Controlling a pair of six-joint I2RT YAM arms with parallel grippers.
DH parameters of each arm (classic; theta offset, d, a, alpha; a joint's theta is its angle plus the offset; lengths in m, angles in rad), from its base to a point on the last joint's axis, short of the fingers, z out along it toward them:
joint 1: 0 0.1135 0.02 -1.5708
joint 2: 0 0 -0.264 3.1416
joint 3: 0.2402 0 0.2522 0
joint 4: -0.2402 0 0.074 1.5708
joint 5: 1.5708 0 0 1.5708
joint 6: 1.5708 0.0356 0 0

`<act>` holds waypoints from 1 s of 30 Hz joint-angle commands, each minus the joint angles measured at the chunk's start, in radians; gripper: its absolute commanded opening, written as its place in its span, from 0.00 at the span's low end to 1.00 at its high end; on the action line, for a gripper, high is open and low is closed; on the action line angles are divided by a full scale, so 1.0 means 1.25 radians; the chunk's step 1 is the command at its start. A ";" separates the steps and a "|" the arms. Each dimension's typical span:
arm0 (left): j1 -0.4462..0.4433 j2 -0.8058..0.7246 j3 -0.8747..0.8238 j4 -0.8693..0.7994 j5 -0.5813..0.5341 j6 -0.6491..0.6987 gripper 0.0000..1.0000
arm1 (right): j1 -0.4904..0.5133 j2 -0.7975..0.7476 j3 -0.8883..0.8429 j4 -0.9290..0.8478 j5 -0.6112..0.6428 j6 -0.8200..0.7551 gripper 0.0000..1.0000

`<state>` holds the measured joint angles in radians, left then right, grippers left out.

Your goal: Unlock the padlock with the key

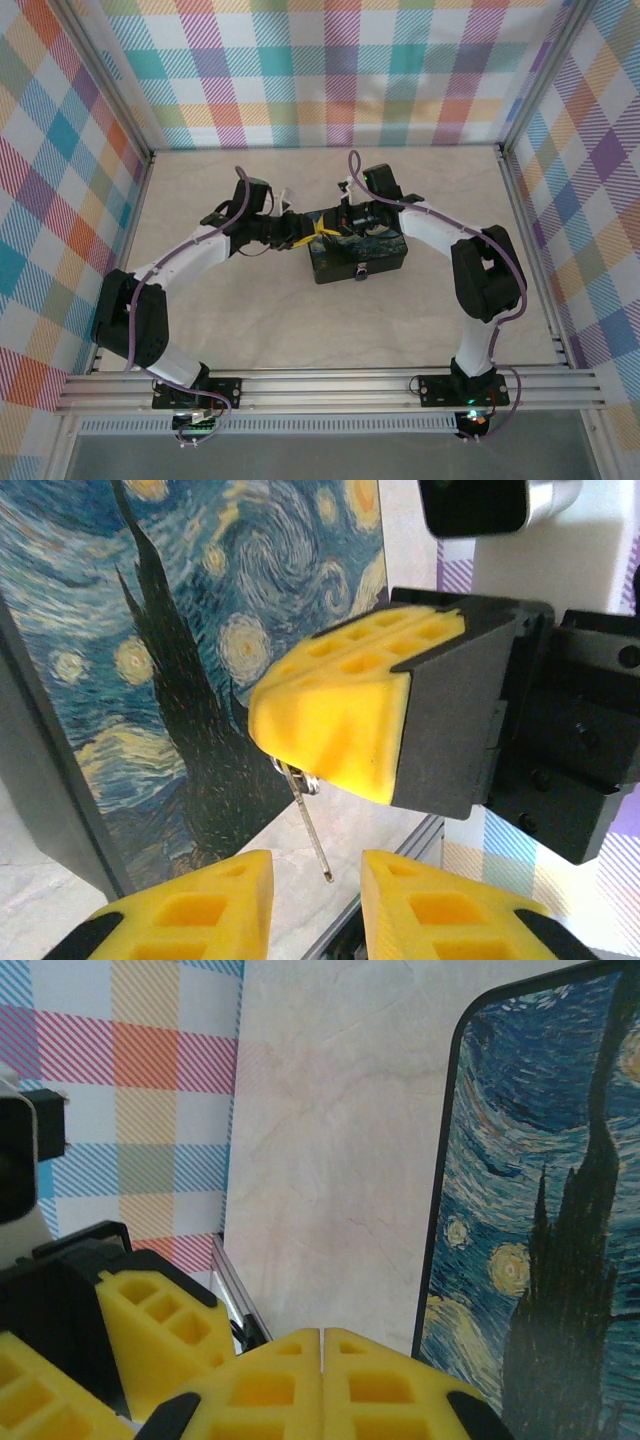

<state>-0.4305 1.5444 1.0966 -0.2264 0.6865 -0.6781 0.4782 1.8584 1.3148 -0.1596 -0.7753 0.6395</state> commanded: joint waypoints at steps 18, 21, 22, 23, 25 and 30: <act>-0.027 0.068 0.086 -0.027 -0.024 0.022 0.30 | 0.007 -0.001 0.012 -0.038 0.018 -0.023 0.03; -0.027 0.080 0.087 -0.028 -0.017 0.026 0.27 | 0.009 -0.002 0.011 -0.038 0.018 -0.024 0.03; -0.027 0.084 0.085 -0.026 -0.015 0.025 0.25 | 0.009 -0.002 0.011 -0.039 0.018 -0.025 0.03; -0.027 0.086 0.084 -0.024 -0.014 0.026 0.23 | 0.009 -0.002 0.011 -0.039 0.019 -0.024 0.03; -0.027 0.088 0.080 -0.019 -0.014 0.024 0.17 | 0.009 -0.002 0.012 -0.040 0.018 -0.025 0.03; -0.027 0.094 0.083 -0.032 -0.015 0.041 0.05 | 0.010 -0.003 0.015 -0.043 0.017 -0.027 0.05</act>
<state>-0.4576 1.6535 1.1759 -0.2695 0.6651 -0.6556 0.4770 1.8584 1.3151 -0.1974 -0.7219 0.6235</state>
